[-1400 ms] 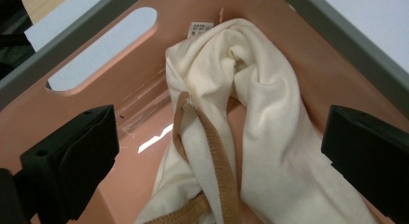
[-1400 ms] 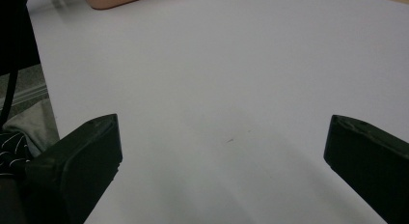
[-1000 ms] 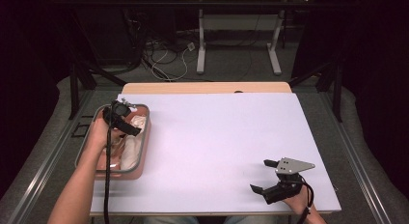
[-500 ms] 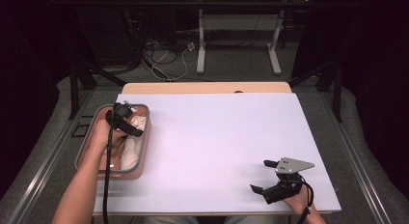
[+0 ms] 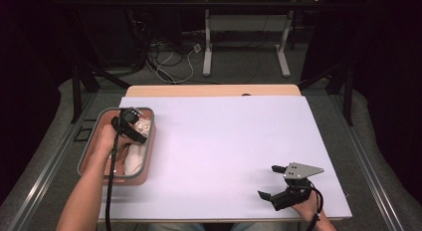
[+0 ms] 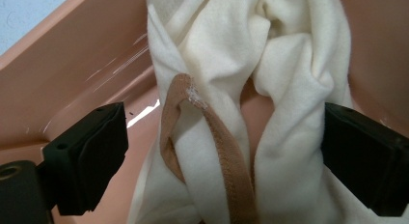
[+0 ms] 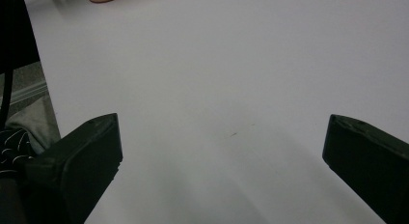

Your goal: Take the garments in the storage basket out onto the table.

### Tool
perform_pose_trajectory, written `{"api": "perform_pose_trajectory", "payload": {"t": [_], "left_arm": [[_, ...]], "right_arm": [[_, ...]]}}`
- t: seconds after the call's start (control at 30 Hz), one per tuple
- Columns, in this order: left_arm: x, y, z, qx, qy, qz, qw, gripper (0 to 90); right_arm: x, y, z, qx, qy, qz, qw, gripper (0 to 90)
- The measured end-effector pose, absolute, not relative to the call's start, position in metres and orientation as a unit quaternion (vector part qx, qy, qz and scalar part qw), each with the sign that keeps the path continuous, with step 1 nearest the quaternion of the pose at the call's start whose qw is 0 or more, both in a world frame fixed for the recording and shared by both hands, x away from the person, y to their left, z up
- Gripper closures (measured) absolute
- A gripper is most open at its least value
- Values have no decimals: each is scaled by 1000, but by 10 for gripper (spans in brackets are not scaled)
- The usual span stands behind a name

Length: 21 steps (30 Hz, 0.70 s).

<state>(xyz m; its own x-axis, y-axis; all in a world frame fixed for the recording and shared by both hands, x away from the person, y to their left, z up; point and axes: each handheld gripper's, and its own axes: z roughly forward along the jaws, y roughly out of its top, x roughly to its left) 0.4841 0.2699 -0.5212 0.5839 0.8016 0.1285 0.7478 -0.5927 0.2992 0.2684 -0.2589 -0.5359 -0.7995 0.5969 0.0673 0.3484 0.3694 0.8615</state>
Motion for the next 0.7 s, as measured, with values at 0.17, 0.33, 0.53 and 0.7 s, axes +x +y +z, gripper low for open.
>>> {"api": "perform_pose_trajectory", "payload": {"t": [0.17,0.33,0.53,0.7], "left_arm": [[485,271,-522,886,434,120,107,113],[485,272,-523,885,440,106,111,147],[486,275,-524,884,444,89,116,181],[487,277,-524,883,446,73,124,239]], "right_arm": [[268,-259,-536,291,817,481,127,0],[269,-259,-536,291,815,485,127,0],[269,-259,-536,289,817,484,124,0],[269,-259,-536,287,818,483,122,0]]}}
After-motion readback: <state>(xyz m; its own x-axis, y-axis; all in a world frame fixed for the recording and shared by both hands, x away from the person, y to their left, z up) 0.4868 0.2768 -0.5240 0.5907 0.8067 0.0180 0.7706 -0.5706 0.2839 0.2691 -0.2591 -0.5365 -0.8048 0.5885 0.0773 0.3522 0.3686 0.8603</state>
